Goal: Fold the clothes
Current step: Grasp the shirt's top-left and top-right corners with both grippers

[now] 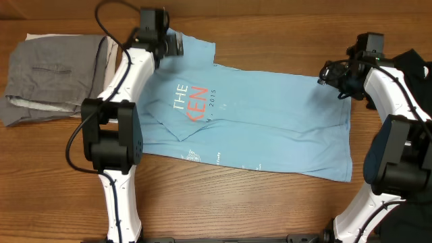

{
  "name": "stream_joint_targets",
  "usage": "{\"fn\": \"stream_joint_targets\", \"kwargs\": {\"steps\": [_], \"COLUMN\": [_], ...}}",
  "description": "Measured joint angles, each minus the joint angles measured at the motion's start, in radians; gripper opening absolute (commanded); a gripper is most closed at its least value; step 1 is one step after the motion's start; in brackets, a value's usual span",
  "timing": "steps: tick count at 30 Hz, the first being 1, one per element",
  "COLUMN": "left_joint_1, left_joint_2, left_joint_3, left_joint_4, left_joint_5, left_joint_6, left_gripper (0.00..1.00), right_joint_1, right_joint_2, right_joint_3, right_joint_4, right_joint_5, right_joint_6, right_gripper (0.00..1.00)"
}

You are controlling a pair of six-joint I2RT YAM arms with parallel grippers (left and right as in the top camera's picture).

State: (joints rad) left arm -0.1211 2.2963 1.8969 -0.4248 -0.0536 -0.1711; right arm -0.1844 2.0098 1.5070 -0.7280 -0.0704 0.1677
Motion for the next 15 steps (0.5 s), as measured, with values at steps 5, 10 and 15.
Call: {"fn": "stream_joint_targets", "kwargs": {"steps": [5,10,15], "left_joint_1": [0.012,0.024,0.032], "left_joint_2": [-0.022,0.051,0.159], "left_joint_3": [0.039,0.040,0.039], "left_joint_4": [0.158,0.278,0.302], "left_joint_5": [0.017,0.020,0.020], "left_joint_6": [0.030,0.057,0.079], "left_gripper": [0.86,0.83,0.83], "right_joint_1": [0.000,0.000,0.000], "right_joint_2": [0.009,0.045,0.091], "right_joint_3": [0.000,0.000,0.000], "right_joint_4": [0.051,0.067,0.082], "right_joint_5": [0.000,0.000,0.011], "right_joint_6": [0.008,0.012,0.011], "right_gripper": [0.93,0.93,0.93]}}
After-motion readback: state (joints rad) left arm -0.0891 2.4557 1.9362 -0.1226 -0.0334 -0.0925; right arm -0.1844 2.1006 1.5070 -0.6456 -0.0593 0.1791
